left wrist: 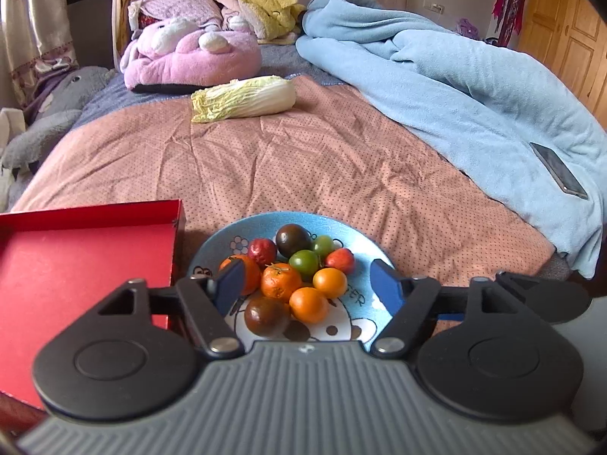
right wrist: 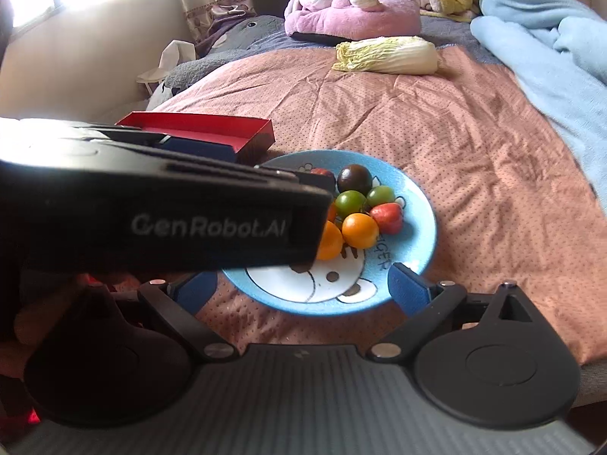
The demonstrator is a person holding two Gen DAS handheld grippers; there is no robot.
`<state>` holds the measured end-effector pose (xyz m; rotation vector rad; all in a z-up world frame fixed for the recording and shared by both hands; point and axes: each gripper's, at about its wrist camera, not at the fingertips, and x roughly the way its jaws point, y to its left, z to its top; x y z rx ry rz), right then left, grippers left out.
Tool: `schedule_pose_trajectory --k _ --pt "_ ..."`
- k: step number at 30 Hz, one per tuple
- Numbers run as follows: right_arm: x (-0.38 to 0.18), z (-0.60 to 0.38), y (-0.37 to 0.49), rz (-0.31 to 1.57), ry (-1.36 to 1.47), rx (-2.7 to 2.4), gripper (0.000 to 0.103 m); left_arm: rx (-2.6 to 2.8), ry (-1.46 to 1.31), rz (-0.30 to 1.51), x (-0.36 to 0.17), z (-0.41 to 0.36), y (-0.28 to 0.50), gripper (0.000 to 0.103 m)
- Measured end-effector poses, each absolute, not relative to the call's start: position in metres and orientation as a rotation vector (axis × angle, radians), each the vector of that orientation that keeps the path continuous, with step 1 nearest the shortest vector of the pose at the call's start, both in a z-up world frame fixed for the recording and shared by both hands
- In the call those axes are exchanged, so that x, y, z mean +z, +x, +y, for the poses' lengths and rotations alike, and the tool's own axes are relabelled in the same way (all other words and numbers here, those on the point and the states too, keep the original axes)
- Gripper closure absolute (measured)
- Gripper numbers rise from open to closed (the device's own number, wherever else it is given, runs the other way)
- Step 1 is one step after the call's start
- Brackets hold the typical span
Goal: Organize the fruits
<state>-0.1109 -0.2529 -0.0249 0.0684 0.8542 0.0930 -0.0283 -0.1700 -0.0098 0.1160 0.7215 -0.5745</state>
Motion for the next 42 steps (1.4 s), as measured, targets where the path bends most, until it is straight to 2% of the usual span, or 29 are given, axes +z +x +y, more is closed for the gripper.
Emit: schedule_pose_trajectory --k 6,9,16,20,25,42 --pt "-0.014 -0.256 -0.132 0.851 0.089 0.093 0.003 -0.540 0.150 0.696 0.001 -0.170 -0.054 0.027" --pt "-0.012 -0.253 -0.144 0.854 0.071 0.095 0.003 -0.523 0.153 0.676 0.003 -0.167 -0.066 0.022" --pt "-0.009 -0.246 -0.168 0.860 0.057 0.115 0.003 -0.533 0.088 0.685 0.004 -0.153 -0.084 0.022" --pt "-0.007 -0.243 -0.177 0.862 0.055 0.116 0.003 -0.510 0.190 0.603 0.005 -0.152 -0.105 0.022" --pt "-0.009 -0.235 -0.186 0.878 0.026 0.113 0.003 -0.514 0.218 0.596 -0.003 -0.149 -0.124 0.022" --pt "-0.019 -0.219 -0.198 0.948 -0.017 0.132 0.003 -0.439 0.155 0.644 -0.016 -0.132 -0.125 0.022"
